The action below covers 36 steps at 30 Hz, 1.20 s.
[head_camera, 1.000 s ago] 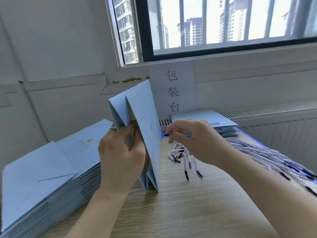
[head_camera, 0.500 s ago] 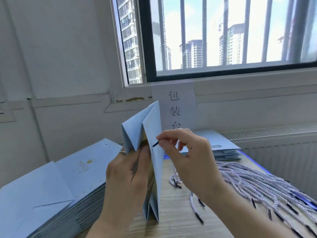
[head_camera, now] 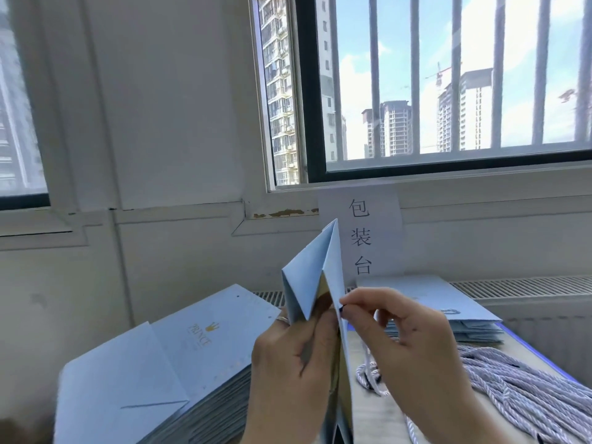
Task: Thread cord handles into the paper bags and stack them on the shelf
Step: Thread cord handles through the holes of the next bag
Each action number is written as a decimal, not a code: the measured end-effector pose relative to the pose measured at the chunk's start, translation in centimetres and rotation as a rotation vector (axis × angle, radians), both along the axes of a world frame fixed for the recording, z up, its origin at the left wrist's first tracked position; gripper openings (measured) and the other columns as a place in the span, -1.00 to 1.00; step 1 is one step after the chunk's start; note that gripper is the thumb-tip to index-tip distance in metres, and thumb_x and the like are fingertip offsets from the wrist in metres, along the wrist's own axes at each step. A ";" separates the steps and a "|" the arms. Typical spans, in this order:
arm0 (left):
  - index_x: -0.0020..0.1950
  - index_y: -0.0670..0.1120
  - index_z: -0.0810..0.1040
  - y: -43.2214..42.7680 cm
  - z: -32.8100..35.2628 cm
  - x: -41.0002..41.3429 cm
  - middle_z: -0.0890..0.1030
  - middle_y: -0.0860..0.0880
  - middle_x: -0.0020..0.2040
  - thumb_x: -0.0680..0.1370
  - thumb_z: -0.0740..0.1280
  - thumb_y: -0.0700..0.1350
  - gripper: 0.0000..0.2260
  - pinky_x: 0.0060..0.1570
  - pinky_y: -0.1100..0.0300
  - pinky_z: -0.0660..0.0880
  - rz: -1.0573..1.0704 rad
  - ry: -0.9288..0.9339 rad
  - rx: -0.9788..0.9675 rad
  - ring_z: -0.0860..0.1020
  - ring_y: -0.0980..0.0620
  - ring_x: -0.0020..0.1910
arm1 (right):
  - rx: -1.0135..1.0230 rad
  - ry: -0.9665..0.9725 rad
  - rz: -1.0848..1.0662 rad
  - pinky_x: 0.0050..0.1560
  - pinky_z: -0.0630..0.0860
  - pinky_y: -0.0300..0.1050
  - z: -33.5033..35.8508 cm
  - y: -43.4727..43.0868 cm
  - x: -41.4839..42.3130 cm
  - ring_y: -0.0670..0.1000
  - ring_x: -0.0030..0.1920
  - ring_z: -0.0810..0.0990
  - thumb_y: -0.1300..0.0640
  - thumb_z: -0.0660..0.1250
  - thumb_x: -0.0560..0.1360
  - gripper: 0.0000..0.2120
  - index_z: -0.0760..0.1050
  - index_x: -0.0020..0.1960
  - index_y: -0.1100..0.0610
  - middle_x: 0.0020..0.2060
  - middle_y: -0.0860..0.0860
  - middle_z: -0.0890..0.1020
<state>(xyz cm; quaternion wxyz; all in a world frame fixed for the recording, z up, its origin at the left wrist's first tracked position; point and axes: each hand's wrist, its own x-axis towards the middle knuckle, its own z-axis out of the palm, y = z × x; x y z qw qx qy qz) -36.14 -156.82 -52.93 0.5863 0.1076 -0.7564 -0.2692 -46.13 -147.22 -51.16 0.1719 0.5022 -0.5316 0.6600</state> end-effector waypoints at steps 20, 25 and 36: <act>0.09 0.11 0.63 0.9 0.6 0.4 0.66 0.20 -0.13 0.51 0.34 0.00 -0.82 -0.41 0.21 0.47 -0.009 0.159 -0.168 0.58 0.17 -0.35 | 0.357 0.322 -0.011 0.07 0.44 -0.20 -1.8 1.6 -0.8 -0.05 0.03 0.54 -0.14 0.33 0.42 -0.50 0.29 0.32 -0.19 -0.03 -0.20 0.50; 0.05 0.09 0.65 0.7 0.5 0.4 0.63 0.20 -0.20 0.52 0.35 -0.03 -0.85 -0.42 0.27 0.41 0.010 0.129 -0.216 0.50 0.22 -0.40 | 0.380 0.284 0.018 -0.10 0.53 -0.02 -2.2 1.3 -1.0 0.02 -0.11 0.53 0.01 0.27 0.38 -0.49 0.26 0.30 -0.21 -0.13 -0.08 0.52; -0.32 -0.01 0.66 0.5 -0.6 0.2 0.57 0.10 -0.19 0.40 0.44 -0.08 -0.90 -0.43 0.22 0.44 0.191 -0.113 -0.263 0.52 0.06 -0.37 | 0.292 0.148 0.089 -0.28 0.57 -0.20 -2.3 1.1 -1.2 0.04 -0.14 0.52 0.07 0.25 0.36 -0.64 0.35 0.15 -0.02 -0.18 -0.03 0.51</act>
